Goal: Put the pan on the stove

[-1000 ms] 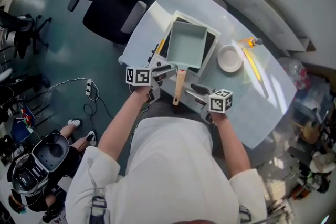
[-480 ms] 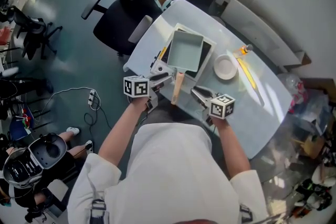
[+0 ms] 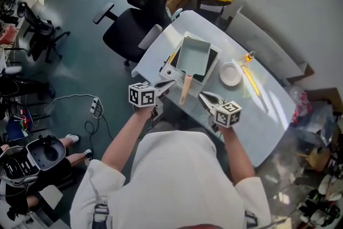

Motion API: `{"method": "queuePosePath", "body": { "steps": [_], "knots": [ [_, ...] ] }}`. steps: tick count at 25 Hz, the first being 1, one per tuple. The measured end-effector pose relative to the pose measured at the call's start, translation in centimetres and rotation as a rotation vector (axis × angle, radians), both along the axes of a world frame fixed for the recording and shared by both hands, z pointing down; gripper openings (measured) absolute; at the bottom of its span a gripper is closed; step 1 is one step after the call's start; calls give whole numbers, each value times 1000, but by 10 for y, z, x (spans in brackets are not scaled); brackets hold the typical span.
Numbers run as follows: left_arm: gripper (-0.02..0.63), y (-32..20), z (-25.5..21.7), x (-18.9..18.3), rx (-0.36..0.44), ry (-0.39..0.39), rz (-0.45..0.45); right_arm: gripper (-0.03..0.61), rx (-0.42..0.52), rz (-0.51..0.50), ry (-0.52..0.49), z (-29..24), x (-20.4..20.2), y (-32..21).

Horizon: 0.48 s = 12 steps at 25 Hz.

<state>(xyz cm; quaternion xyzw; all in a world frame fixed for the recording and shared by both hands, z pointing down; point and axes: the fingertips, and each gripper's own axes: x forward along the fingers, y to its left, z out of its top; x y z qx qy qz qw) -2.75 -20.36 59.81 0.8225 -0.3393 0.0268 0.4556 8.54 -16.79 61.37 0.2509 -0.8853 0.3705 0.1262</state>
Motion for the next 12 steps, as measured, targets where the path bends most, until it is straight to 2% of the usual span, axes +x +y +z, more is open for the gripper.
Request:
{"method": "queuePosePath", "body": {
  "steps": [7, 12],
  "knots": [
    [26, 25, -23, -13, 83, -35, 35, 35, 103, 28, 59, -24, -13, 20],
    [26, 44, -39, -27, 134, -62, 59, 34, 133, 90, 86, -44, -22, 39]
  ]
}}
